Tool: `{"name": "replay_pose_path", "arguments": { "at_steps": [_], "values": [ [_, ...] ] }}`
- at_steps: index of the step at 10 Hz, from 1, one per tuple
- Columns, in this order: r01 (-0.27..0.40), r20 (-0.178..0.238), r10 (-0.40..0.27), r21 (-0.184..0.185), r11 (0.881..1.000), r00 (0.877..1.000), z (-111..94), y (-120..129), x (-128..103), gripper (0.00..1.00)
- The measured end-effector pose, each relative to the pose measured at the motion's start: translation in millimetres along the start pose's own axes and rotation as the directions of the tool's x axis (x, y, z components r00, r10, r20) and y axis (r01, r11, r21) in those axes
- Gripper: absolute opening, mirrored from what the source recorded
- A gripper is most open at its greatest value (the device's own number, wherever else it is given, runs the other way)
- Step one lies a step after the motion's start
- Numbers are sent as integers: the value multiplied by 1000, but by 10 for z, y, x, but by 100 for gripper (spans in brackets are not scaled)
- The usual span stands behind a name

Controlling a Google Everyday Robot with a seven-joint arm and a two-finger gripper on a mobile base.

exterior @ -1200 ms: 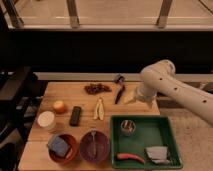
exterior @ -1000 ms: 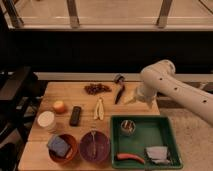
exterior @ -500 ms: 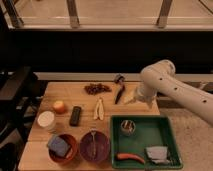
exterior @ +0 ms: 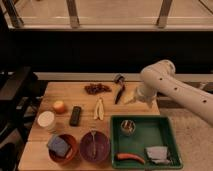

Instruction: Wipe tray with sponge

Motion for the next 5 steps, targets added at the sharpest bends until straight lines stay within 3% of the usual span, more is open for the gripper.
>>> {"name": "replay_pose_path", "arguments": {
  "at_steps": [2,5],
  "values": [
    [40,13,-40,2,999,999,-49,-44,-2,80],
    [174,58,-178,66,982,982,-121,-538,-146,80]
  ]
}}
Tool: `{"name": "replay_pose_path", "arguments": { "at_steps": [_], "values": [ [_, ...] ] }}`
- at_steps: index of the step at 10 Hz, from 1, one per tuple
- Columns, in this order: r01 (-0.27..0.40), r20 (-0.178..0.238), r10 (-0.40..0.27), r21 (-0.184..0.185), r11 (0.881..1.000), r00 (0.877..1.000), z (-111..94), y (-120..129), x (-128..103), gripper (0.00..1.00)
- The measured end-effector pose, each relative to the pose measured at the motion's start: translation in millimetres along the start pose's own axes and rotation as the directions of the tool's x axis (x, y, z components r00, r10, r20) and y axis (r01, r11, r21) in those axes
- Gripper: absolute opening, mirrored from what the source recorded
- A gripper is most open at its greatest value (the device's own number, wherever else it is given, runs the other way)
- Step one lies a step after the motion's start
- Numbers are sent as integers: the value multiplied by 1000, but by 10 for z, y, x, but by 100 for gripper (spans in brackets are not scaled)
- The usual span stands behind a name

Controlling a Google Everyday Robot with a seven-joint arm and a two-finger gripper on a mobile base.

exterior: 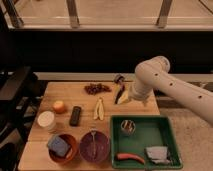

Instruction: Wipe tray with sponge

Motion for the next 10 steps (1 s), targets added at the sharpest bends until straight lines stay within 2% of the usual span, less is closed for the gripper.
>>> {"name": "replay_pose_path", "arguments": {
  "at_steps": [1,2,4,5,10],
  "values": [
    [38,12,-38,21,999,999,7,-206,-19,80],
    [95,30,-96,47,994,995,31,-515,-58,80],
    [188,47,-193,92,978,980,68,-991,-167,80],
    [215,50,-222,106,971,974,71,-1127,-209,80],
    [213,49,-219,105,971,975,70,-1105,-211,80]
  ]
}}
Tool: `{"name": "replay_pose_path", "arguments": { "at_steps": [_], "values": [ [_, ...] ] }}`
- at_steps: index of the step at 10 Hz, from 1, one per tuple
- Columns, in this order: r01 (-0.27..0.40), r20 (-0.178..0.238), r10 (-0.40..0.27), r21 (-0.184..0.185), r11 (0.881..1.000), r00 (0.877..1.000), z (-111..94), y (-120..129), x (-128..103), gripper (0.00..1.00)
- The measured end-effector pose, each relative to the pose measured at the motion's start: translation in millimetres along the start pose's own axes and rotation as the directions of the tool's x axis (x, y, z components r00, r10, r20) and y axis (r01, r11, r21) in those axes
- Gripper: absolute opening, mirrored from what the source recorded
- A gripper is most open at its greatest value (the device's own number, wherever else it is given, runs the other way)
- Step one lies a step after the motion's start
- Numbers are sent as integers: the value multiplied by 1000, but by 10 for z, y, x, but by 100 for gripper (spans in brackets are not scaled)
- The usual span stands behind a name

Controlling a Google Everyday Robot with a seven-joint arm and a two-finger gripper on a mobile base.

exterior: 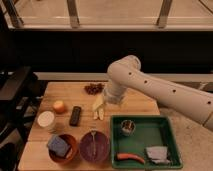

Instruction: Wipe tray with sponge

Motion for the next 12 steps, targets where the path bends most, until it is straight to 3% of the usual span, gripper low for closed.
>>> {"name": "replay_pose_path", "arguments": {
  "at_steps": [2,4,5,6,7,9,11,12],
  "values": [
    [12,-3,-12,1,1000,1000,1,-18,-3,80],
    [91,-4,-91,5,996,996,27,-125,-50,80],
    [149,-2,-149,14,989,989,73,-263,-64,80],
    [231,-3,-231,27,973,973,148,-484,-79,80],
    [302,-7,-302,42,953,953,221,-714,-81,80],
    [449,-26,-449,84,889,893,385,-1243,-75,80],
    [559,-54,-557,129,819,829,510,-1676,-65,80],
    [622,-77,-618,165,766,782,578,-1956,-65,80]
  ]
}}
